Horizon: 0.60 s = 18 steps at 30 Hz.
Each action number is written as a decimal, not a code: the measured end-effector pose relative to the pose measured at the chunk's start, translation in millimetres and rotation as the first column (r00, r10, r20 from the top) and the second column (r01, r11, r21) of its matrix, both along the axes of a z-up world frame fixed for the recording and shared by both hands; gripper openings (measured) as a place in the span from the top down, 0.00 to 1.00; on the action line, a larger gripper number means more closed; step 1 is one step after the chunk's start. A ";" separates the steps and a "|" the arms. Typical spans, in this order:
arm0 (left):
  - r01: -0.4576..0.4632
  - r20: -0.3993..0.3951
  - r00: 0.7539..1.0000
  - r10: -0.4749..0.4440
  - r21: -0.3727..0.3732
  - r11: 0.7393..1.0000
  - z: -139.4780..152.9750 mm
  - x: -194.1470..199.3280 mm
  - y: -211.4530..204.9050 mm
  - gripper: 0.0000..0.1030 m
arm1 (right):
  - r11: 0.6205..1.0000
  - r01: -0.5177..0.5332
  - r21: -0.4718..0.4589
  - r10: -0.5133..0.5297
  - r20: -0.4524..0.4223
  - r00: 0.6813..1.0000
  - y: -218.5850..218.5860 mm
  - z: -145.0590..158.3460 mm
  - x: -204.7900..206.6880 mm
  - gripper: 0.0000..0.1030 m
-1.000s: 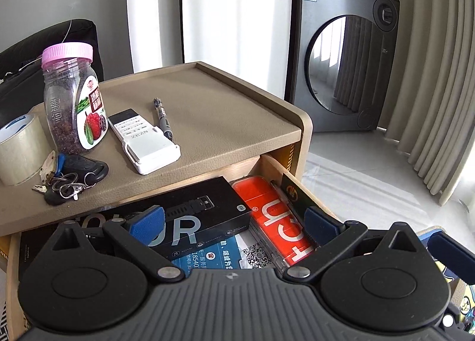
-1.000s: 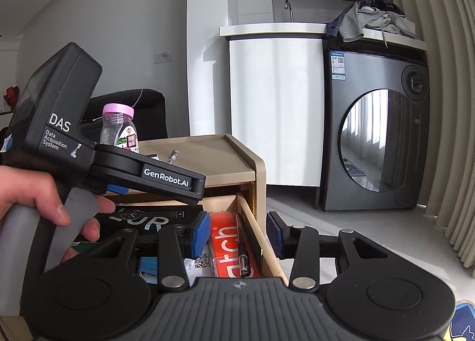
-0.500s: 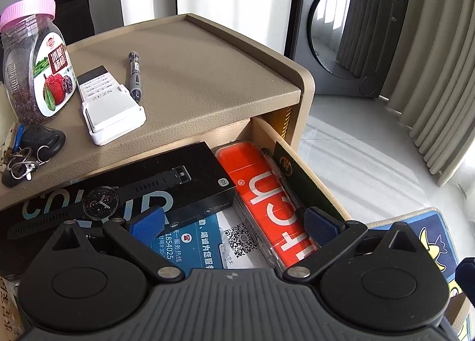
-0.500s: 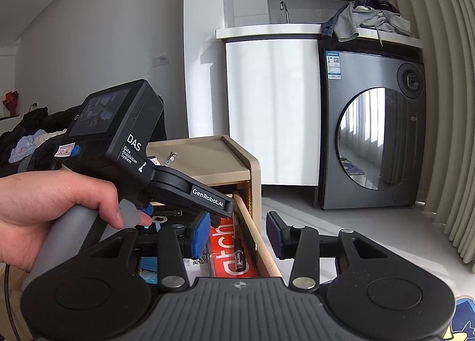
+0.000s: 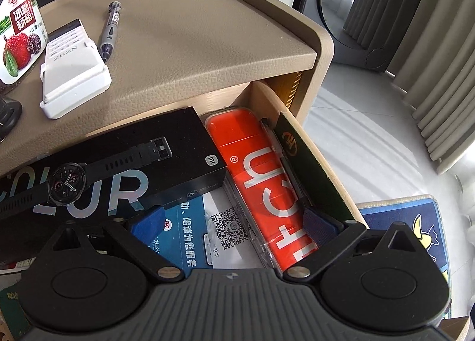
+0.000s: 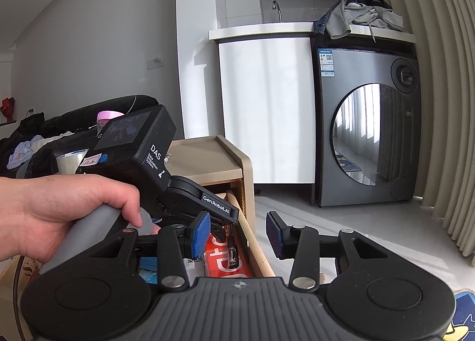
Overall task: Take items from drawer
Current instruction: 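Move the left tool over the open drawer toward the black pen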
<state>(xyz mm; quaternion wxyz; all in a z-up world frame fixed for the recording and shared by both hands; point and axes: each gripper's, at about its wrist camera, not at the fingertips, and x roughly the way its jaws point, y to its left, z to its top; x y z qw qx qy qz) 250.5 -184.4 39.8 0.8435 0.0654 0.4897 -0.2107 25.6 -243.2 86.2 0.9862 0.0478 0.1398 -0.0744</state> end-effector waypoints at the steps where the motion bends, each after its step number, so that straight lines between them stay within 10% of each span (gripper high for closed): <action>1: -0.003 -0.001 1.000 0.003 -0.007 1.000 1.0 1.7 -0.6 0.01 | 1.000 -0.001 0.001 0.001 0.001 1.000 -0.3 0.2 -0.7 0.55; 18: 0.010 -0.008 1.000 -0.010 0.021 1.000 0.8 -2.4 -8.8 0.10 | 1.000 0.016 0.012 -0.016 0.016 1.000 -7.4 2.0 -8.2 0.55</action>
